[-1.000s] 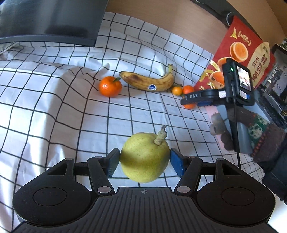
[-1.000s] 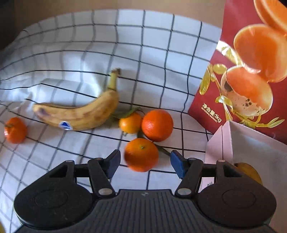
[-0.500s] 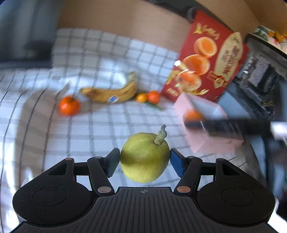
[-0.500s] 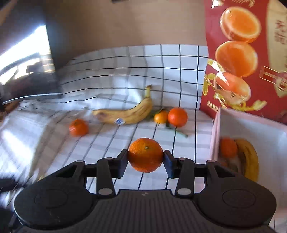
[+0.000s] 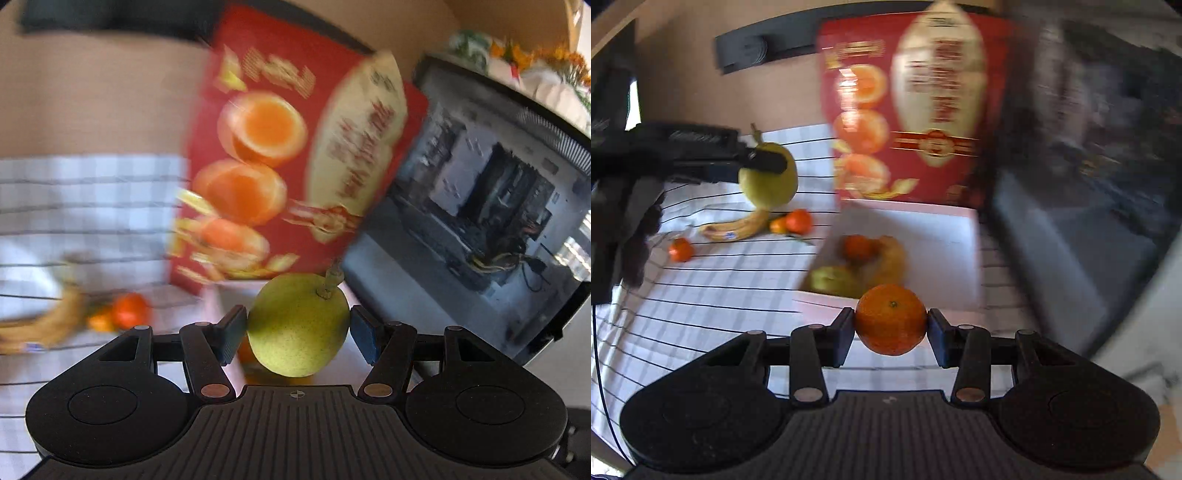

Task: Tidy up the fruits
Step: 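Lower the pear into the pink box and open the left gripper while the right gripper carries the mandarin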

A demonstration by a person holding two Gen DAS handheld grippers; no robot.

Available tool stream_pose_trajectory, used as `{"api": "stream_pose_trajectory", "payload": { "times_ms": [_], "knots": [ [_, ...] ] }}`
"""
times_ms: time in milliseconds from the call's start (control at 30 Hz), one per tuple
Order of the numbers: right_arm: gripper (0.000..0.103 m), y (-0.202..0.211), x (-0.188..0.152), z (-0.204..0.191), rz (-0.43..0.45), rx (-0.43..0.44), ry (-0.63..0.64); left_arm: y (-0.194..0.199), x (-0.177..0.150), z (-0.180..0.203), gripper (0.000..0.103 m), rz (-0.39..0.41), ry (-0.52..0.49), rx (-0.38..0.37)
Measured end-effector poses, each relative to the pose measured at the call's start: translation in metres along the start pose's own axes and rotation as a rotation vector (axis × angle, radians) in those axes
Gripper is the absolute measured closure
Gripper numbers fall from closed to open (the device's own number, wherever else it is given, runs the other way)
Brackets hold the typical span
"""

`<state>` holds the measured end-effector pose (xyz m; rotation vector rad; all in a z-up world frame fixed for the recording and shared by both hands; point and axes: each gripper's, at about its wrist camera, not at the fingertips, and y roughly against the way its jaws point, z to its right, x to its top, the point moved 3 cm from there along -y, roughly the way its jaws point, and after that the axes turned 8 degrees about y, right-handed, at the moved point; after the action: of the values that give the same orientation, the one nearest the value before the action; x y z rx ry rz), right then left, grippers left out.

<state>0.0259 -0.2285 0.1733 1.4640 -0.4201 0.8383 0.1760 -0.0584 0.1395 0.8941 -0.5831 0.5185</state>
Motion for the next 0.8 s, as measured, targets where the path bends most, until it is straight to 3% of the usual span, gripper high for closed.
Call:
{"api": "stream_pose_trajectory", "payload": {
  "times_ms": [100,167,333,500,800],
  "knots": [
    [0.061,0.002,-0.015,0.026,-0.017,0.004,-0.038,-0.047,-0.012,0.021,0.036,-0.122,0.033,-0.03],
    [0.061,0.003,-0.025,0.038,-0.024,0.014,-0.043,-0.071,-0.028,0.037,0.036,-0.192,0.001,-0.028],
    [0.061,-0.001,-0.042,0.053,-0.021,0.059,-0.041,-0.113,-0.062,0.058,0.036,-0.288,-0.064,0.053],
    [0.061,-0.01,-0.05,0.056,-0.015,0.116,-0.028,-0.135,-0.074,0.059,0.036,-0.303,-0.078,0.17],
    [0.061,-0.034,-0.057,0.064,-0.036,0.182,-0.029,-0.133,-0.078,0.054,0.036,-0.286,-0.015,0.222]
  ]
}}
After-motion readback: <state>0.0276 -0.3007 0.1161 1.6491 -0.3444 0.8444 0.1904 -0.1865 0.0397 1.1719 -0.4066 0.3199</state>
